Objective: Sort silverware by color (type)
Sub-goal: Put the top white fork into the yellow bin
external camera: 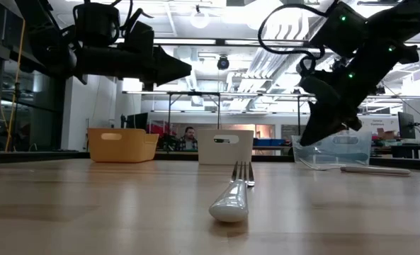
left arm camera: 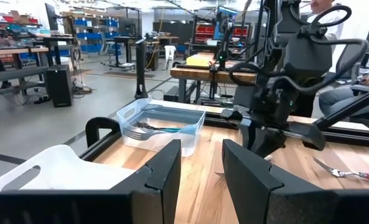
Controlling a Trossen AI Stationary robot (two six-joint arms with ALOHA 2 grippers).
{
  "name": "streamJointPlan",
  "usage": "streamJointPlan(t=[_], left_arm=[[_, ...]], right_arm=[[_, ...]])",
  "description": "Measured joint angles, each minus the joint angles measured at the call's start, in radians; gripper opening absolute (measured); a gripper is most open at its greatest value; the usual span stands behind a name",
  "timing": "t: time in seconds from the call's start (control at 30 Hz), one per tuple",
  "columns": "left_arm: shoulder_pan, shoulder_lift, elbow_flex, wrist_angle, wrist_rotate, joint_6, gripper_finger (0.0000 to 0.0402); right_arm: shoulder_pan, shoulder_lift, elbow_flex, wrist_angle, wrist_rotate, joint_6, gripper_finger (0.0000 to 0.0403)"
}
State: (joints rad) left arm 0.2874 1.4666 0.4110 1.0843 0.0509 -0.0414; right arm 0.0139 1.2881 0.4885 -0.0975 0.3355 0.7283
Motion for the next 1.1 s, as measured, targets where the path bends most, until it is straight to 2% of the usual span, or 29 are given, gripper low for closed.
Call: streamJointPlan(t=[0.1,0.3,0.47,0.9,1.0,1.1], left_arm=[[0.000,0.000,0.000,-0.001,0.000,0.000,0.0110],[0.000,0.000,0.000,-0.008,0.000,0.001,0.0110],[0.000,0.000,0.000,-0.009,-0.001,0.001,0.0110],[-0.001,0.000,0.000,-0.025,-0.002,0.001,0.0110],[0.000,0.000,0.000,-0.026,-0.002,0.001,0.0110],[0.000,0.000,0.000,-0.026,-0.002,0.001,0.0110]], right_arm=[[-0.001,0.000,0.006,-0.055,-0.036,-0.029,0.0036],[-0.001,0.000,0.095,-0.357,-0.031,-0.037,0.0107],[-0.024,0.011,0.103,-0.425,-0.040,-0.089,0.0138],[-0.176,0.170,0.108,-0.360,-0.203,-0.179,0.0137],[-0.193,0.179,0.109,-0.362,-0.239,-0.188,0.0117],[-0.203,0.173,0.108,-0.360,-0.283,-0.207,0.0079]])
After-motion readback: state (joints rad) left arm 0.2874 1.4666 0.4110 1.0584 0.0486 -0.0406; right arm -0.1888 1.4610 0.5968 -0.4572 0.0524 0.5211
